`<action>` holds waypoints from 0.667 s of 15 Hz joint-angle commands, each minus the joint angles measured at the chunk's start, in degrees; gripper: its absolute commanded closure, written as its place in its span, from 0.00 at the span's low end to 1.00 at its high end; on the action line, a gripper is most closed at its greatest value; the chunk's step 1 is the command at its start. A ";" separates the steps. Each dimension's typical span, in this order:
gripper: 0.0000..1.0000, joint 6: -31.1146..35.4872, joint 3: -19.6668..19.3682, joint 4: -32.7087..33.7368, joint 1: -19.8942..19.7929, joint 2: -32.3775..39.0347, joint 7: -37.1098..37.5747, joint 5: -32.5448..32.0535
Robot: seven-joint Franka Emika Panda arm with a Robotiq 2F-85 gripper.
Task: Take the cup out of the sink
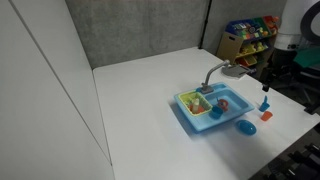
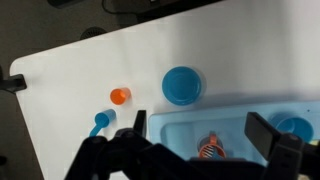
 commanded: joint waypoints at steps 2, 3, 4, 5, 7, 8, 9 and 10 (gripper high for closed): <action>0.00 -5.79 1.68 -3.47 -0.87 -11.31 -3.73 3.00; 0.00 -7.31 1.79 -3.38 -0.88 -13.18 -4.69 3.94; 0.00 -8.89 1.84 -3.11 -0.90 -14.84 -5.61 4.91; 0.00 -10.53 1.76 -2.61 -0.87 -16.44 -6.88 6.06; 0.00 -13.62 1.50 -1.45 -0.78 -19.12 -9.41 8.23; 0.00 -15.05 1.46 -0.98 -0.88 -20.57 -10.26 8.87; 0.00 -16.15 1.52 -0.56 -0.97 -21.67 -10.80 9.39; 0.00 -16.67 1.64 -0.40 -1.13 -22.56 -10.99 9.53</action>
